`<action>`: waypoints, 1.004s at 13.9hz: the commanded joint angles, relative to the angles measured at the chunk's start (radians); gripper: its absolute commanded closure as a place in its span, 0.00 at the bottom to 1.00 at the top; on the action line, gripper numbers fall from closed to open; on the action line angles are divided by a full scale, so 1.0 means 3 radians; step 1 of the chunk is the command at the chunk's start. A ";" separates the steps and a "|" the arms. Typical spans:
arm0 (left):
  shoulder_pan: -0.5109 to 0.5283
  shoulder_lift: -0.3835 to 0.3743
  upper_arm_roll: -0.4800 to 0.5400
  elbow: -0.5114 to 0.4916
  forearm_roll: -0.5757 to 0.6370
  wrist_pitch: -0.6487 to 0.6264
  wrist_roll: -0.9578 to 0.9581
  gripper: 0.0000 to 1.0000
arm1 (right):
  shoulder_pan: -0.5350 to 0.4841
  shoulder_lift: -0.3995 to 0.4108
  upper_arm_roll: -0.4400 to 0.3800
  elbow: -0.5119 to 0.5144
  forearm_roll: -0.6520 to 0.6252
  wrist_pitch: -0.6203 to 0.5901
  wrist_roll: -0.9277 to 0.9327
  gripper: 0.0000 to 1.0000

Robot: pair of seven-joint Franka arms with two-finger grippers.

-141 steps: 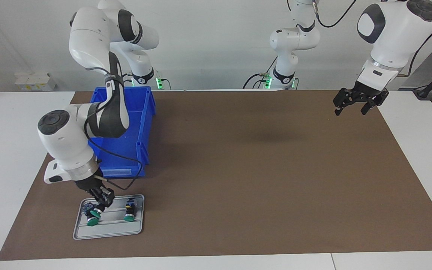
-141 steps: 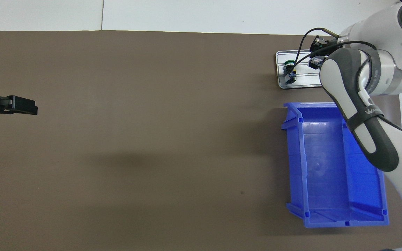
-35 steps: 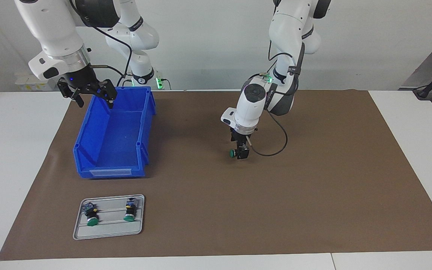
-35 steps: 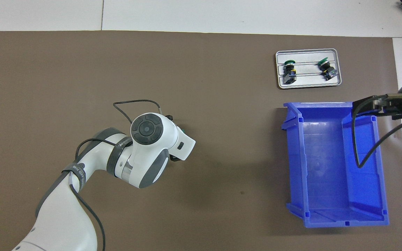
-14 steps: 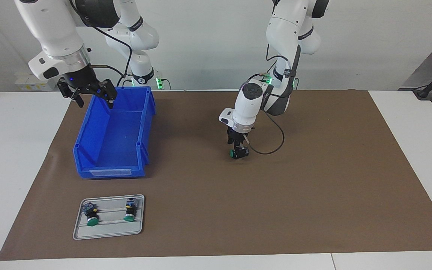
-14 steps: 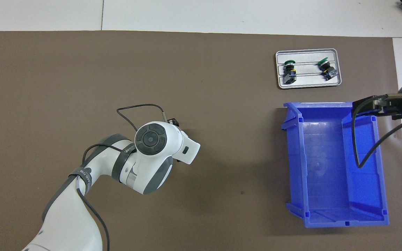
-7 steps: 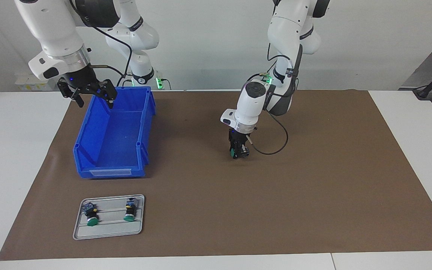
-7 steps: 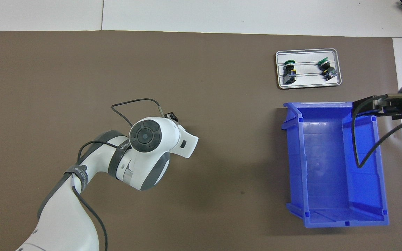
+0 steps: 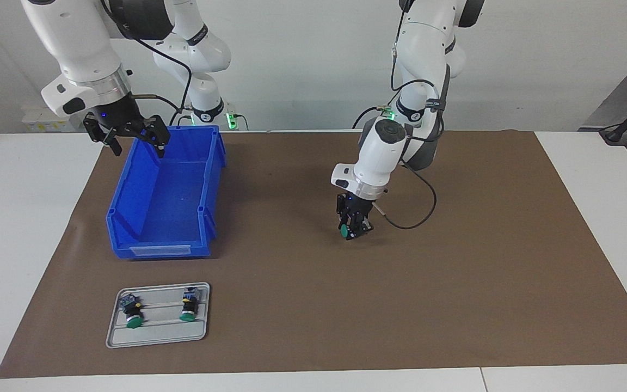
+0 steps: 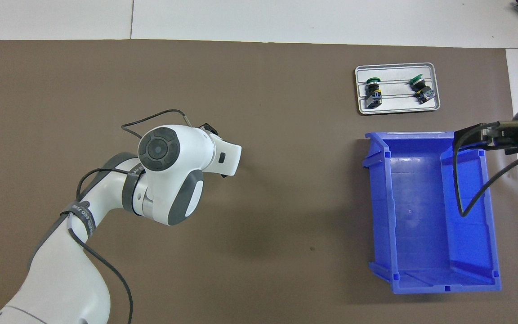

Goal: Place and press button with both arms

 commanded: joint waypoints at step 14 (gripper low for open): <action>0.1374 -0.0552 -0.0021 -0.0451 -0.3038 -0.1468 0.2884 0.82 | -0.0035 -0.0029 0.0019 -0.0024 0.0077 -0.0024 -0.0100 0.00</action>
